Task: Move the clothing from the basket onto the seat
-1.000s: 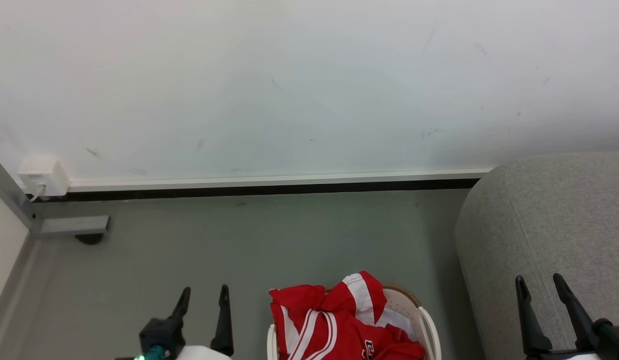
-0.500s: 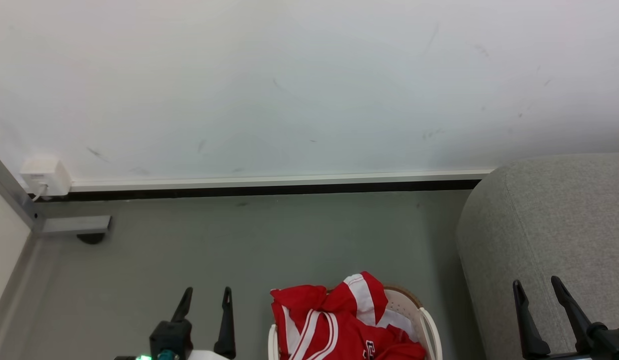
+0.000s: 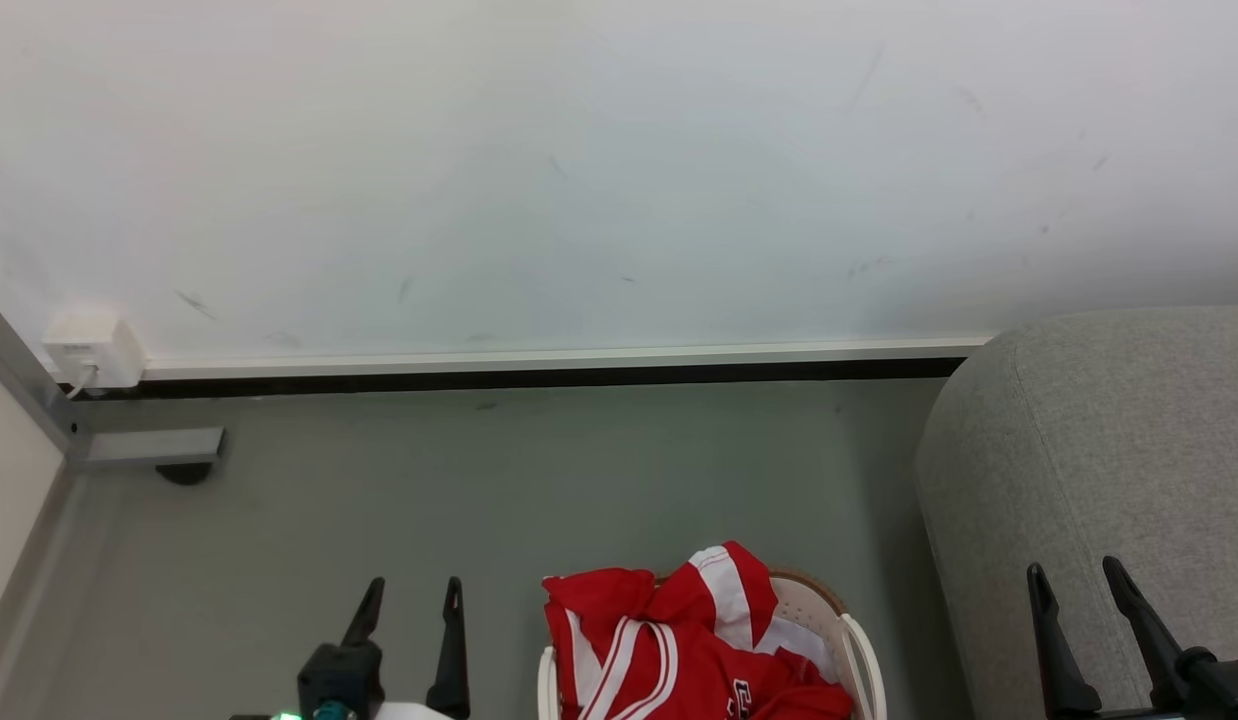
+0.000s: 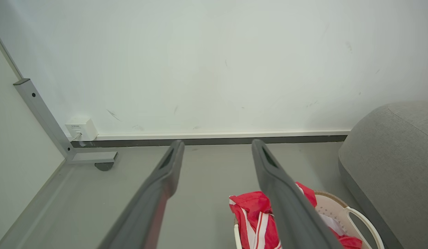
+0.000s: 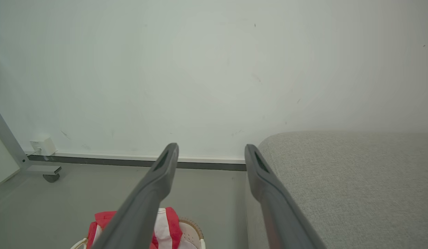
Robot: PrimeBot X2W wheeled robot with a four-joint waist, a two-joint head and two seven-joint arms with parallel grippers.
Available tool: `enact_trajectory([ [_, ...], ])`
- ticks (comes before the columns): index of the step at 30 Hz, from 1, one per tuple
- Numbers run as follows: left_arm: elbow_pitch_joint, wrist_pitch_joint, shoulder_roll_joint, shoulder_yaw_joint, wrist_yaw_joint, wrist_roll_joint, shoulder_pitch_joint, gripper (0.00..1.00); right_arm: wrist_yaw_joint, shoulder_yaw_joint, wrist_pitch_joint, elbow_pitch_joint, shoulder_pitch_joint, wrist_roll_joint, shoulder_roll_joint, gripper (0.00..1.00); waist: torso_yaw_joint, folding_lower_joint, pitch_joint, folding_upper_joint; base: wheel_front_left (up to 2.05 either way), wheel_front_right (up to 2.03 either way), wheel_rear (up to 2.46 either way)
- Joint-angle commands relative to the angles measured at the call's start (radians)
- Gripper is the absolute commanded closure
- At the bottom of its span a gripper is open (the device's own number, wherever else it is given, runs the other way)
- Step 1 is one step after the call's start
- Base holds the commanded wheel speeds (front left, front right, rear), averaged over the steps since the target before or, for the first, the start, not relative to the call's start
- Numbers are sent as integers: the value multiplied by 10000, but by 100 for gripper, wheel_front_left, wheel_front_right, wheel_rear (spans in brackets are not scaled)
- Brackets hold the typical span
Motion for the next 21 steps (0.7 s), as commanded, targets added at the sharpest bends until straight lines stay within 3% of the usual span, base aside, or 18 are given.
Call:
enact_trajectory([
  [1,26,-11,73,35,16,-103,86,0,-21,-1,-35,46,8,66,-48,0,-12,0,1,0,0,0,0],
  [9,-6,-9,70,70,-2,-46,28,0,-21,201,-35,-37,-215,95,-42,0,-293,0,174,0,0,0,0],
  [21,197,-9,67,-606,27,-160,-1307,0,-21,523,-19,-963,-1093,335,-161,0,-1723,0,1652,0,0,0,0],
])
